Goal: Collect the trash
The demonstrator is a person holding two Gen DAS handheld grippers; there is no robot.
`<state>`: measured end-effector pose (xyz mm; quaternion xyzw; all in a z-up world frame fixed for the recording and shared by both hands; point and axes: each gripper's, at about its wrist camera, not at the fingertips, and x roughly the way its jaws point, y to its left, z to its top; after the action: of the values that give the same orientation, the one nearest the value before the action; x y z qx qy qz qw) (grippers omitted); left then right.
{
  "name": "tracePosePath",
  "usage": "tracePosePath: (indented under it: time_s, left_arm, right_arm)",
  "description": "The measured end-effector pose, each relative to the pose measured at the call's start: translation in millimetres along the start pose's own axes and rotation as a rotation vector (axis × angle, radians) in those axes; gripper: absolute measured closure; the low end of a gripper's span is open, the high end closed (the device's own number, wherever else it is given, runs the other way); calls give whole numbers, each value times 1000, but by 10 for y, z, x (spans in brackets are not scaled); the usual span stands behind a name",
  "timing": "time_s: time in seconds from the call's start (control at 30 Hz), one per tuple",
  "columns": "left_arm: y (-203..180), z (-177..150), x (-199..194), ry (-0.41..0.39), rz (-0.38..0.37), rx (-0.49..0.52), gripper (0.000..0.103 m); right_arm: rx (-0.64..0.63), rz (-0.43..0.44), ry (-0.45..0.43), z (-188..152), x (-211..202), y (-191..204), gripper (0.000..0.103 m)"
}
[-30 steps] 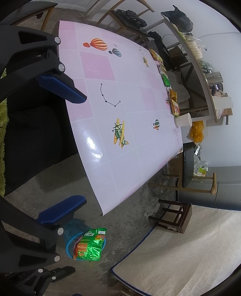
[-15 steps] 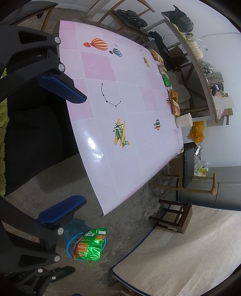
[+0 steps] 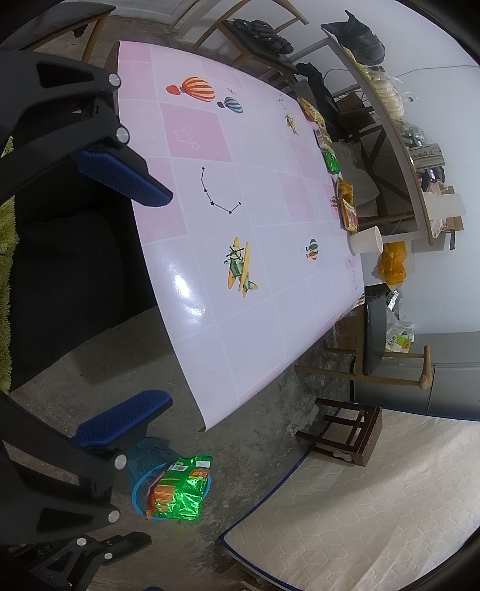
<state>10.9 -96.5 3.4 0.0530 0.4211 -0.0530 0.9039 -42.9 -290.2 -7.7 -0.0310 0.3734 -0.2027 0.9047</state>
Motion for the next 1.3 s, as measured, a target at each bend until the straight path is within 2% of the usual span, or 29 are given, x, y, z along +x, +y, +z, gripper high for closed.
tracePosePath:
  time_s: [1.3]
  left_arm:
    - [30,-22,-19,6,1,0,6]
  right_arm:
    - [4,4,0,45,-22,141,8]
